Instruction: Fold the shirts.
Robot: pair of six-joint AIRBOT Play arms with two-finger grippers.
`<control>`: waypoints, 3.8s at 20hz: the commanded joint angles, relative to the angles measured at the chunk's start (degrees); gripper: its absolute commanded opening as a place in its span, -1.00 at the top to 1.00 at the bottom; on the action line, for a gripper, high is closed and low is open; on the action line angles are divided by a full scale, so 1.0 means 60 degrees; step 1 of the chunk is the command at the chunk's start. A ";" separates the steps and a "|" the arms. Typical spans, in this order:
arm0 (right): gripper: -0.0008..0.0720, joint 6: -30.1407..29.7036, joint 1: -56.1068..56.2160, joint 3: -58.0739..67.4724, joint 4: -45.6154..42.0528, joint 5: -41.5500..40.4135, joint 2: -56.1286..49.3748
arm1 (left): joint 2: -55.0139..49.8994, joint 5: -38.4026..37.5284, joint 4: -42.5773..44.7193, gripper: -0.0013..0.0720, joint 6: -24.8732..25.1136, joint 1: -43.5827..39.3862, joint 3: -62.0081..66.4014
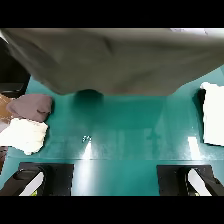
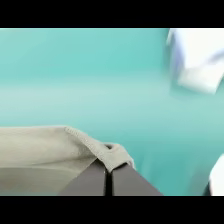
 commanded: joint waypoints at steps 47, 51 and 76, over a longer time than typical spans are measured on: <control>0.00 0.0539 0.1934 -0.1395 -0.1654 0.1381 -0.7603 | -0.7683 -0.1191 0.0288 -0.53 -0.0120 -0.0011 -0.3778; 0.00 0.0506 0.1647 -0.2000 -0.1719 0.1370 -0.6233 | -0.5756 -0.1519 0.1326 -0.53 -0.0131 -0.0011 -0.5187; 0.00 0.0178 0.0637 -0.4444 -0.1512 0.1712 -0.3778 | -0.0138 0.0142 -0.1679 0.88 -0.1049 -0.1734 -1.3019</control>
